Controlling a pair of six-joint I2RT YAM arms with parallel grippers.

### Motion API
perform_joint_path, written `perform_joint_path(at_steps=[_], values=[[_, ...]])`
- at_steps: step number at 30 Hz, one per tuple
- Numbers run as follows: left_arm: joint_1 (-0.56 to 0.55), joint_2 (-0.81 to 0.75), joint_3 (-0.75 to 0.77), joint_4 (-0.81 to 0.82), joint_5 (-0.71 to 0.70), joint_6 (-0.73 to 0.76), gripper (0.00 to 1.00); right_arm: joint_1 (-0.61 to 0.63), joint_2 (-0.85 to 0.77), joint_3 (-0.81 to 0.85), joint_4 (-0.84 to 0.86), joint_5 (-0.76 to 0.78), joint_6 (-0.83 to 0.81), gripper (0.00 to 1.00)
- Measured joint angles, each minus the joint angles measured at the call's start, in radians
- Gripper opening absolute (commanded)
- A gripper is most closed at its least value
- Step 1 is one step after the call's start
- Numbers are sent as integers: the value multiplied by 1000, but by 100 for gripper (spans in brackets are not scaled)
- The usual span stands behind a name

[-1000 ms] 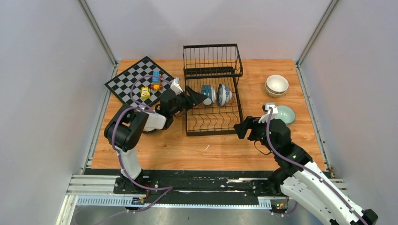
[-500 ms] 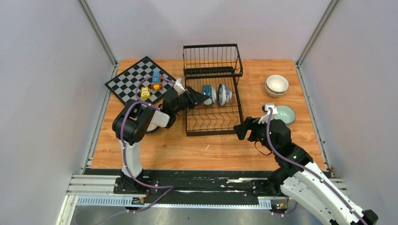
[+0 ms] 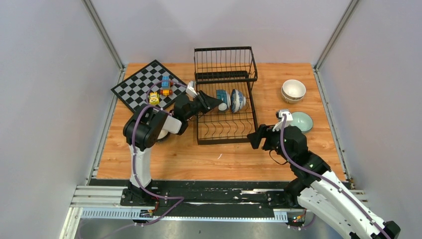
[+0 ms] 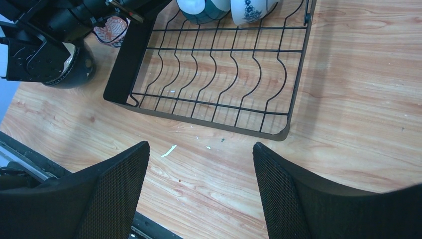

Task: Unload the bowls from the dish rack
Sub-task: Pick up the bowl from the dish rack.

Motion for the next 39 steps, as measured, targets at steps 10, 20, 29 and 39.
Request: perform_joint_path(at_steps=[10,20,29,39], values=[[0,26,22,43,-3,-8,6,0,-8,0,-1,1,-5,80],[-1,60,35,116,0,-45,0,-6,-18,0,-2,2,-19,80],[-2,100,56,202,21,-130,0,-7,-35,0,-4,2,-26,80],[-2,92,55,225,32,-130,0,-7,-47,0,-10,2,-26,80]])
